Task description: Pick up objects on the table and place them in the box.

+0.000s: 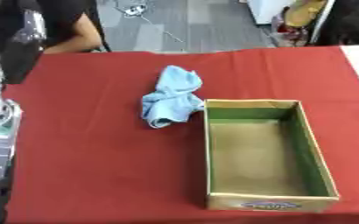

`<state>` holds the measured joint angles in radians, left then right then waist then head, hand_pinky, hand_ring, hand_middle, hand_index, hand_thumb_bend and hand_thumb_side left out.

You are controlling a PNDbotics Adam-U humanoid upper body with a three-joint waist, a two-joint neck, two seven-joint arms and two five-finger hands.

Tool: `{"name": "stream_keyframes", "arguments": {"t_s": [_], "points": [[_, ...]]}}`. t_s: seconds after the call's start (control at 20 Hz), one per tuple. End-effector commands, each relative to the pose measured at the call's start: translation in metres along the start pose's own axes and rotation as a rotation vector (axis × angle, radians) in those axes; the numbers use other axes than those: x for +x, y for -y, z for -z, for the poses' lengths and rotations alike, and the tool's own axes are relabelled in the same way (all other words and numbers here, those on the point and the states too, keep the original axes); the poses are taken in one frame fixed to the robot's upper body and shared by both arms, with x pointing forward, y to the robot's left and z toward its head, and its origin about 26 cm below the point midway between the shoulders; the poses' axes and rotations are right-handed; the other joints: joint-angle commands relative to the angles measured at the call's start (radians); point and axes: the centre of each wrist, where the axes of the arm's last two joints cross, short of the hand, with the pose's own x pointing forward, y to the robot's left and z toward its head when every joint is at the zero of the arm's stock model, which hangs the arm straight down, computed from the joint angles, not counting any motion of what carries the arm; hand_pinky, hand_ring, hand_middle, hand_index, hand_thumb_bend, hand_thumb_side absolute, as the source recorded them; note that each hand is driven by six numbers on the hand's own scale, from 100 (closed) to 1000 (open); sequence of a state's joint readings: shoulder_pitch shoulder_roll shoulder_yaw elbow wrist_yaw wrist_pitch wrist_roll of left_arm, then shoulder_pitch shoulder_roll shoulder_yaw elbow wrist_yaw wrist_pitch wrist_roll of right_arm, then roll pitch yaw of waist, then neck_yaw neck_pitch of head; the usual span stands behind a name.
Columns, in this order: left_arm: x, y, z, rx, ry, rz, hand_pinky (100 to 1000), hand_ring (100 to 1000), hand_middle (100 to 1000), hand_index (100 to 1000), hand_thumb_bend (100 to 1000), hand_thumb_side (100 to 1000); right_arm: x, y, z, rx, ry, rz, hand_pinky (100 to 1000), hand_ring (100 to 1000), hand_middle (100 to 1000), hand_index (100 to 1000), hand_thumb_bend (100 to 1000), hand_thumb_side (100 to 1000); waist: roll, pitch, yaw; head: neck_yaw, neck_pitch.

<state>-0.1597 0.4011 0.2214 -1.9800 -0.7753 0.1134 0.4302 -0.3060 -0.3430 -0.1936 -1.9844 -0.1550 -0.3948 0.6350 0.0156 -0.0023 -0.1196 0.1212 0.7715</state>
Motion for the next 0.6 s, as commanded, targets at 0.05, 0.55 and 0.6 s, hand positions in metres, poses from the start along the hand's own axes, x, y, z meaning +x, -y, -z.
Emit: {"name": "stream_keyframes", "arguments": {"t_s": [0.05,0.55,0.6], "points": [[0.0042,-0.0059,0.0066,0.018,0.036,0.005,581,689,837,867,242,736,0.0055,0.0061,0.0036,0.016,0.012,-0.027,606,781,804,983,100,748,0.000,-0.008,0.002,-0.008,-0.002],[0.0041,-0.0059,0.0065,0.017,0.037,0.007,582,690,837,866,242,737,0.0056,0.0062,0.0037,0.015,0.013,-0.027,606,781,804,983,100,747,0.000,-0.008,0.002,-0.009,-0.002],[0.0041,-0.0059,0.0065,0.017,0.037,0.007,582,690,836,866,242,737,0.0056,0.0062,0.0037,0.016,0.013,-0.027,606,781,804,983,100,747,0.000,-0.008,0.002,-0.009,-0.002]]}}
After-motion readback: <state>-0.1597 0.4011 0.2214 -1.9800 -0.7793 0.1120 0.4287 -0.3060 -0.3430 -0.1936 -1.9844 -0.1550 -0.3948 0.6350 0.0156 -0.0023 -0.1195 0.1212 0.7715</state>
